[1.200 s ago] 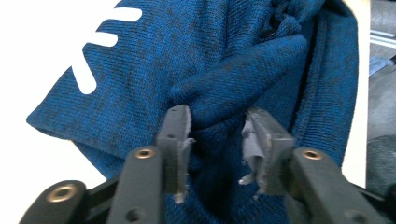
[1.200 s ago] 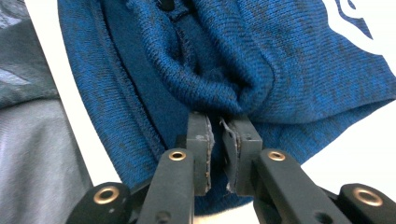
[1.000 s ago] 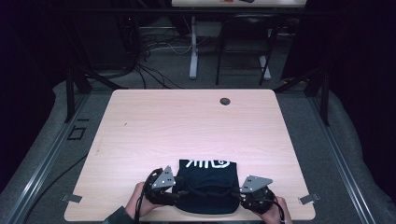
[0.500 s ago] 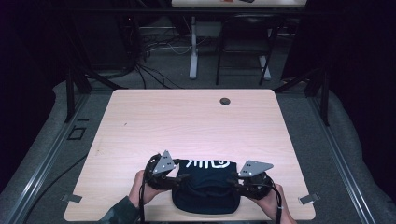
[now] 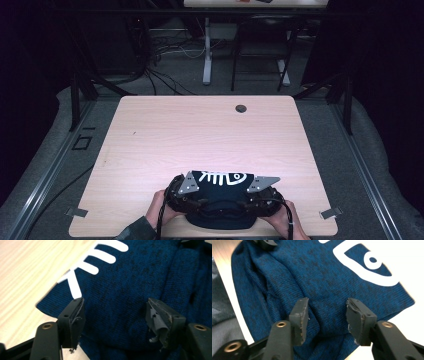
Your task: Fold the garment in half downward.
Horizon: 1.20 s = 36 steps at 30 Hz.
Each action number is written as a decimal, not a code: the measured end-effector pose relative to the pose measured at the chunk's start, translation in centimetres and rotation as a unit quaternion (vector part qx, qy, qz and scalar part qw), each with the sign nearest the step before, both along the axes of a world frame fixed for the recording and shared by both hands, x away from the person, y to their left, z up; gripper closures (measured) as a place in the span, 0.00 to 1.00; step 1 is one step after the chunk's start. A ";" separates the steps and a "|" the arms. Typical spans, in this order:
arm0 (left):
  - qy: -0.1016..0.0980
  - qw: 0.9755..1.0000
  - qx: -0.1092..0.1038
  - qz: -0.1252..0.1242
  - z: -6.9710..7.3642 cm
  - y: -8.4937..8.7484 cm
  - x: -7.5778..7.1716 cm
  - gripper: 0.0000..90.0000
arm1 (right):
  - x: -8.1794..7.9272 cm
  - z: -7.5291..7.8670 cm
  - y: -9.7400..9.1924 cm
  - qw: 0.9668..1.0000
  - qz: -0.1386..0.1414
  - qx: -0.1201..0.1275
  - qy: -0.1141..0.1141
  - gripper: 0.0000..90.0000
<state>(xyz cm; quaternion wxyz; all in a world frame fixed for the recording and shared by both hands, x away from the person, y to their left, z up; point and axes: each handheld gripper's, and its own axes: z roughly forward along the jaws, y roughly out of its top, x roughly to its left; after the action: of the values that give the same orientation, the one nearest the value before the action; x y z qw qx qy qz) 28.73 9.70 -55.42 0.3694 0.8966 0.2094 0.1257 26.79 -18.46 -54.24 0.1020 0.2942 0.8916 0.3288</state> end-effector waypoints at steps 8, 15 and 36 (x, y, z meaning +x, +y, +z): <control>-0.002 1.000 0.005 0.004 -0.6 0.5 -1.1 0.30 | -0.2 -0.9 0.1 1.000 -0.001 0.001 0.012 0.46; 0.004 1.000 0.008 0.018 -1.5 0.7 -1.2 0.23 | -0.1 -1.6 0.0 1.000 -0.002 0.010 0.018 0.44; 0.016 0.999 -0.009 0.035 -2.1 1.1 -0.6 0.21 | 0.6 -1.9 0.2 1.000 0.004 0.000 0.000 0.42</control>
<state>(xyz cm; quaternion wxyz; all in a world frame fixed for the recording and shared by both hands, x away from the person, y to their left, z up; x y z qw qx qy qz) 28.12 10.82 -57.50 0.3694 0.8874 0.2475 0.1220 27.36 -18.23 -56.17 0.1011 0.2905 0.8929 0.3289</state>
